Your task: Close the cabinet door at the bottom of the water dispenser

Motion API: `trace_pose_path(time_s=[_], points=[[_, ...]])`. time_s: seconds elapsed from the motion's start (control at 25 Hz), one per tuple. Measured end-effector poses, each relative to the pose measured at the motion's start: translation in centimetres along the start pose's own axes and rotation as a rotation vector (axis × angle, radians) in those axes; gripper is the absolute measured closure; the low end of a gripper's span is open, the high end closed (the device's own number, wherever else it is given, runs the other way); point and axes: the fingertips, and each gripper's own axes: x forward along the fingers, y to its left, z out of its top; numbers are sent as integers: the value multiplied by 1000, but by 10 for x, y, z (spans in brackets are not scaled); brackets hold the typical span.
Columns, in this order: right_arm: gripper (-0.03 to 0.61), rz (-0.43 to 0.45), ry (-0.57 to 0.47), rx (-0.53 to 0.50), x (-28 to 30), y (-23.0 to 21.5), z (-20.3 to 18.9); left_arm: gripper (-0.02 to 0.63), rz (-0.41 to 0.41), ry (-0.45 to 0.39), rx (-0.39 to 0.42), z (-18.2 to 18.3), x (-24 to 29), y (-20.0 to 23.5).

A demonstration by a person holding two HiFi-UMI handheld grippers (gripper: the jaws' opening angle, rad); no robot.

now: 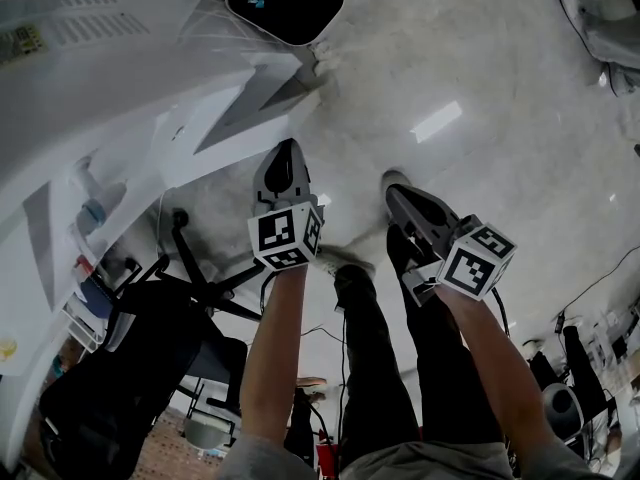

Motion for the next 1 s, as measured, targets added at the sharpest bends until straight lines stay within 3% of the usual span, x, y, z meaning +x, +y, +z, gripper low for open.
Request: trace_pose_path(time_s=[0.72,1.0], points=[[568,-3,-29,6,5,-8,29,606,73,-41,7,30,38,28],[568,3,-37,0,9,-6,37,606,103,-63,-40,48,55,43]])
